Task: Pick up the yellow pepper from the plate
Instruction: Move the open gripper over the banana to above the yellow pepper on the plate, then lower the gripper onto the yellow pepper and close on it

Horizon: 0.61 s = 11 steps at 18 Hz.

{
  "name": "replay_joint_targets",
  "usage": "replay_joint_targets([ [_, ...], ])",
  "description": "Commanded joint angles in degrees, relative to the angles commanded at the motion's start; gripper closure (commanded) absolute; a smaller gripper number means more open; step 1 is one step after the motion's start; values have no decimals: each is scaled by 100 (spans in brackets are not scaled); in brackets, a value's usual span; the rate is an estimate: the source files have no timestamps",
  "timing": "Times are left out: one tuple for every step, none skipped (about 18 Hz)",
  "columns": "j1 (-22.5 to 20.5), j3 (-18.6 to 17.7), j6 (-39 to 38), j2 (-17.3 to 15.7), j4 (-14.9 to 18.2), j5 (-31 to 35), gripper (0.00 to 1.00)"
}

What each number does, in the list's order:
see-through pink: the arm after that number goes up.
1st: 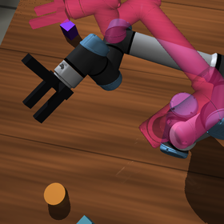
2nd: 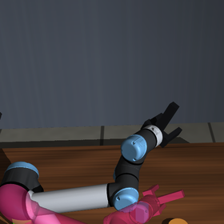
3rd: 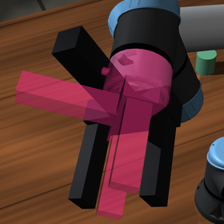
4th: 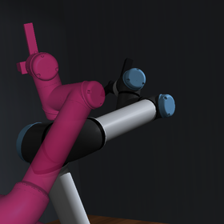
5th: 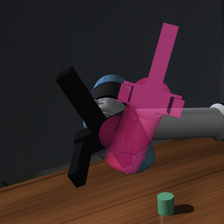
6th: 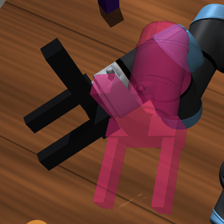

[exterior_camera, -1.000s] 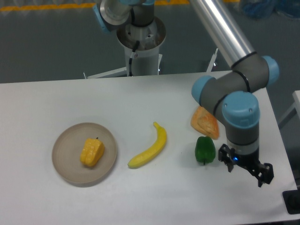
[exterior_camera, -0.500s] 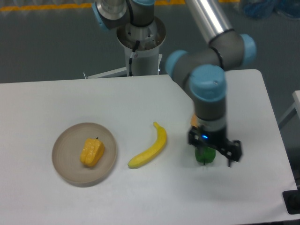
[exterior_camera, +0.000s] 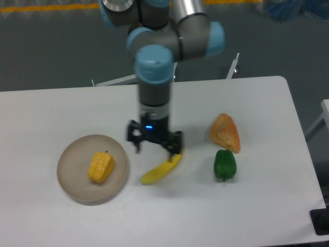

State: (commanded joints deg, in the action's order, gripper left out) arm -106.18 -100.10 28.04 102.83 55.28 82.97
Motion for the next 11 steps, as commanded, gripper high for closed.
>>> replay_joint_targets([
  [106,-70,0,44,-9,-35,0],
  [220,-115,-17,88,-9,-36,0],
  [334,-141,-87,158,-26,-36,0],
  [422,-142,-201,219,-35,-27,0],
  [458,-159,-263,246,-44,-18,0],
  [493,-168,-264,324,-70,-9,0],
  [493,-159,-264,369,-79,-9,0],
  [502,-150,-246,395,-97,-9,0],
  [502,-89,-220,465,-105,-1,0],
  [502,-89,-220,475,-105,-1,0],
  [502,-71,-211,492,-105,8,0],
])
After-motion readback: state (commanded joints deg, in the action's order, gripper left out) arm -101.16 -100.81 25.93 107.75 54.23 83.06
